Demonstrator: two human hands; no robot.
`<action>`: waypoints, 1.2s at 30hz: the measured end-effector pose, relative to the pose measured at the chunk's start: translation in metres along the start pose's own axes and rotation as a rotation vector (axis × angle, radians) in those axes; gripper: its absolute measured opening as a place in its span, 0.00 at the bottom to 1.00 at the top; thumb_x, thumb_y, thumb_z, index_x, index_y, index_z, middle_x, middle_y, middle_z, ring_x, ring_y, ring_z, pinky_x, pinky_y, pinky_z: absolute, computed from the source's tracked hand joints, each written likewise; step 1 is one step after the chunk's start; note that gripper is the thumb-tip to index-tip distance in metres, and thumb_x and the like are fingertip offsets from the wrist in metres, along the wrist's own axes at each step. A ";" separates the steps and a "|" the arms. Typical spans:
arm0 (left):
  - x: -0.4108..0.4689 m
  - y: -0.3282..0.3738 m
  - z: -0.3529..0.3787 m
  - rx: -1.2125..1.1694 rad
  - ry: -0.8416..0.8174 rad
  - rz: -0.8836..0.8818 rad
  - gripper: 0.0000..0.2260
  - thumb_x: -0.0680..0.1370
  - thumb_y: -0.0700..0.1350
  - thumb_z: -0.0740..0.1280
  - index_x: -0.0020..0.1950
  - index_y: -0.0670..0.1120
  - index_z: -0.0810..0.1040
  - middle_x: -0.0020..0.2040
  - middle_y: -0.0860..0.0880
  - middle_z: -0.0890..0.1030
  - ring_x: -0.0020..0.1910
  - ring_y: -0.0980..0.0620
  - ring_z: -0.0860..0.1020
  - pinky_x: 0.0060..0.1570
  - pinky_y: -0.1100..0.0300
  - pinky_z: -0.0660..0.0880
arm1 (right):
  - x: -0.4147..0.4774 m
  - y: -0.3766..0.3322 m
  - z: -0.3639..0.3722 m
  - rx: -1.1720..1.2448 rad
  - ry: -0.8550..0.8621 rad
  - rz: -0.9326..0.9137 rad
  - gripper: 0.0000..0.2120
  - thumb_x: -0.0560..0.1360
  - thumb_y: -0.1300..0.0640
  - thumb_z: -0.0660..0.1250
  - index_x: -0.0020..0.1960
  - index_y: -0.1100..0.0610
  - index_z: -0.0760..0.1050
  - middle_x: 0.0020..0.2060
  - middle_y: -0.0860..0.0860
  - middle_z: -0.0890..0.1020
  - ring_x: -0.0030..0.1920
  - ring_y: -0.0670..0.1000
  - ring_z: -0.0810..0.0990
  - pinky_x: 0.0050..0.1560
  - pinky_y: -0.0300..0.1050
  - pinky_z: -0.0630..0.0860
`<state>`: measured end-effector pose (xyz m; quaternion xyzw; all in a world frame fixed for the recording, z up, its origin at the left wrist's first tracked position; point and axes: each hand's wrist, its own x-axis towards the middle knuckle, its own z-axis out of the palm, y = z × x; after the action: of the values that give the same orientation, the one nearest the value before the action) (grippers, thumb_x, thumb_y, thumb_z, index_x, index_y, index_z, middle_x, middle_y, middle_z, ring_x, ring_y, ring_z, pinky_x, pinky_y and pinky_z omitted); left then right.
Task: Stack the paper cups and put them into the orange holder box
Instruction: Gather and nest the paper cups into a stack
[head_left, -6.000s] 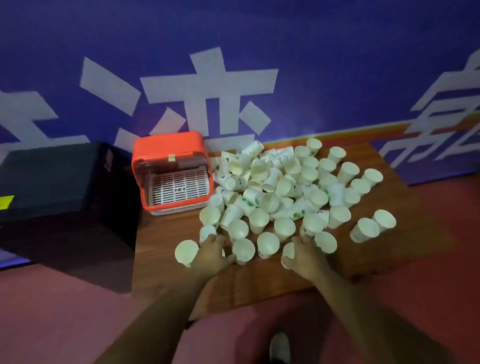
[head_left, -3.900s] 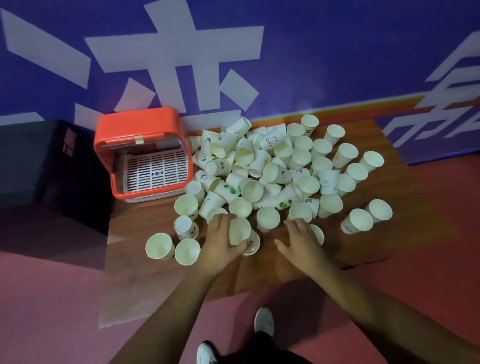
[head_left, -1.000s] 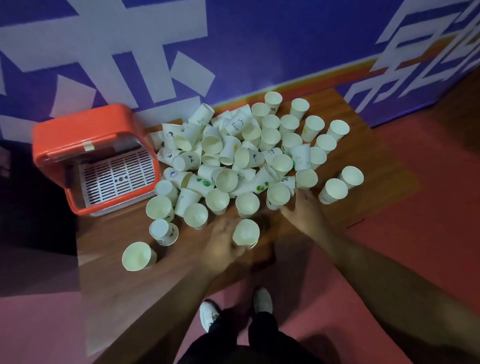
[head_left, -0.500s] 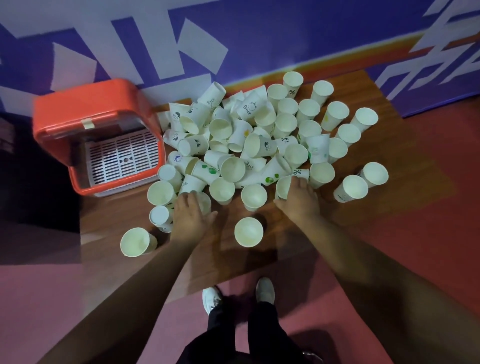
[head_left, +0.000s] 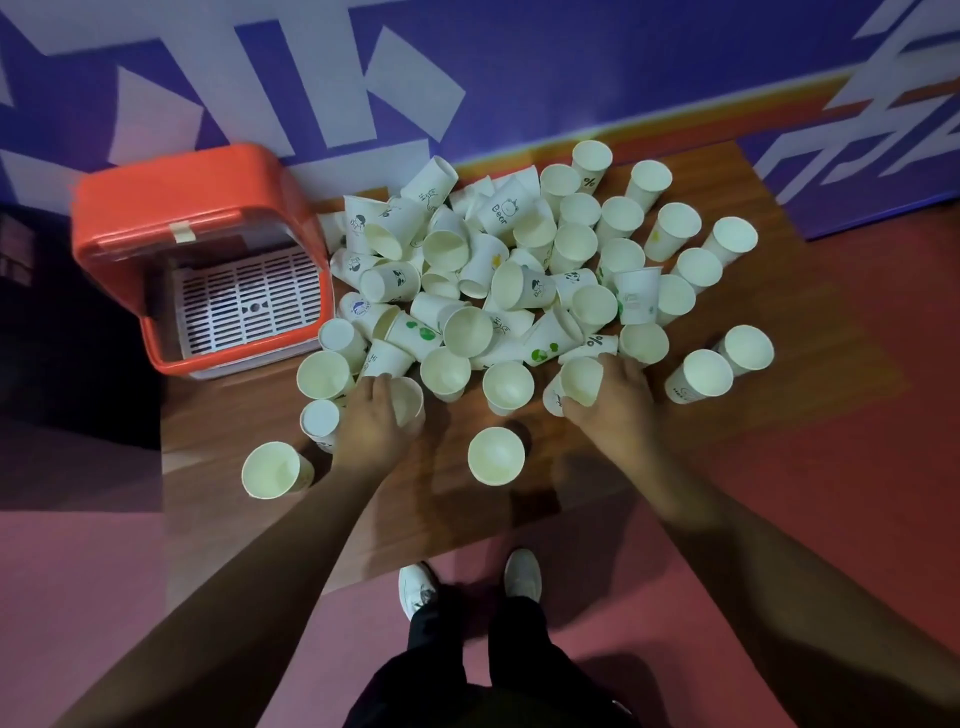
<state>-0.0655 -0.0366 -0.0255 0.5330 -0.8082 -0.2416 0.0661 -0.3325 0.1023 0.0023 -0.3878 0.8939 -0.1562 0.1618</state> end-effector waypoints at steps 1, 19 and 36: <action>-0.005 0.000 -0.003 -0.027 0.025 0.021 0.29 0.73 0.51 0.76 0.66 0.38 0.72 0.60 0.37 0.75 0.57 0.36 0.75 0.54 0.43 0.75 | -0.007 -0.002 -0.005 0.040 0.037 -0.013 0.37 0.65 0.39 0.71 0.66 0.58 0.69 0.62 0.58 0.74 0.62 0.62 0.74 0.56 0.58 0.77; -0.038 0.029 -0.029 -0.384 0.095 -0.073 0.30 0.74 0.51 0.76 0.71 0.43 0.70 0.67 0.43 0.72 0.66 0.45 0.71 0.62 0.55 0.68 | -0.071 -0.047 0.030 -0.031 -0.259 -0.389 0.43 0.67 0.47 0.76 0.76 0.54 0.61 0.67 0.52 0.70 0.66 0.56 0.71 0.67 0.52 0.69; -0.055 0.078 -0.004 -0.474 -0.067 0.266 0.30 0.71 0.63 0.71 0.67 0.49 0.73 0.63 0.53 0.74 0.64 0.53 0.72 0.62 0.59 0.70 | -0.031 0.012 -0.009 0.118 -0.268 -0.064 0.34 0.77 0.48 0.67 0.77 0.58 0.59 0.74 0.57 0.64 0.74 0.56 0.64 0.72 0.53 0.65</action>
<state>-0.1052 0.0357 0.0221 0.3836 -0.7938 -0.4306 0.1931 -0.3239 0.1350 0.0107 -0.4234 0.8408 -0.1604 0.2968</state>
